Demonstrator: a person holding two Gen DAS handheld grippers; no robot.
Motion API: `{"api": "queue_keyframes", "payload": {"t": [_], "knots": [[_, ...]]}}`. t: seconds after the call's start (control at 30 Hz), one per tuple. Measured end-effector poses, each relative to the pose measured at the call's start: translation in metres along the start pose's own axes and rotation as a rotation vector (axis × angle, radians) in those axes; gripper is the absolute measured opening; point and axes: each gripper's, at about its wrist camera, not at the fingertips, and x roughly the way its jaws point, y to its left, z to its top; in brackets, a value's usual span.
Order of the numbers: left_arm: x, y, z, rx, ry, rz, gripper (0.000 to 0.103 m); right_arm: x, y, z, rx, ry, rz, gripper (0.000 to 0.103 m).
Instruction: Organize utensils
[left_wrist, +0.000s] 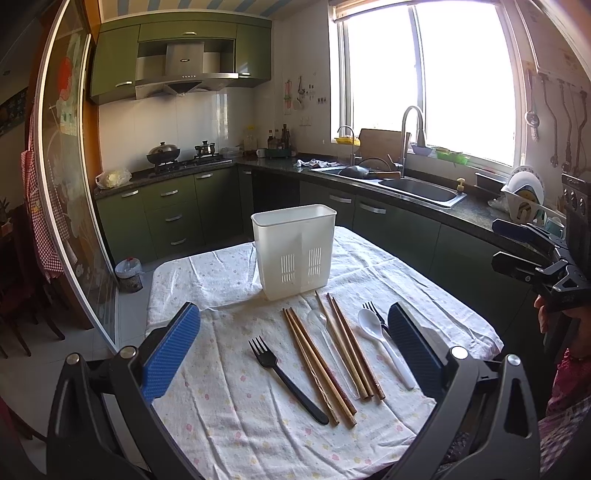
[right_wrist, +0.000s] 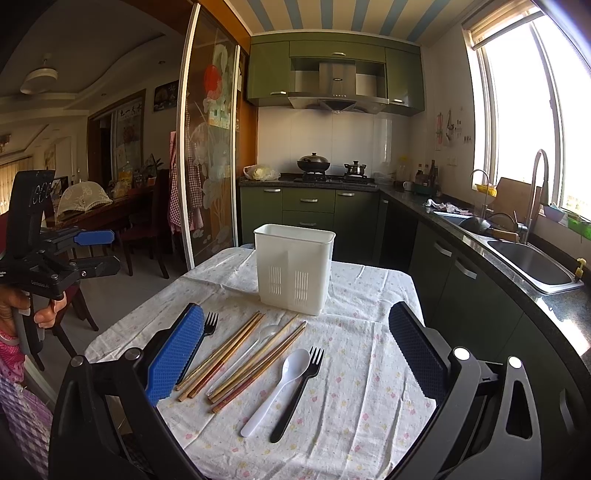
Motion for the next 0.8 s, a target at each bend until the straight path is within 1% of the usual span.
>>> {"api": "queue_keyframes", "payload": {"t": [0.8], "knots": [[0.0022, -0.0027, -0.0023, 0.002, 0.005, -0.007, 0.097, 0.0068, 0.0024, -0.0062, 0.001, 0.005, 0.001, 0.099]]}}
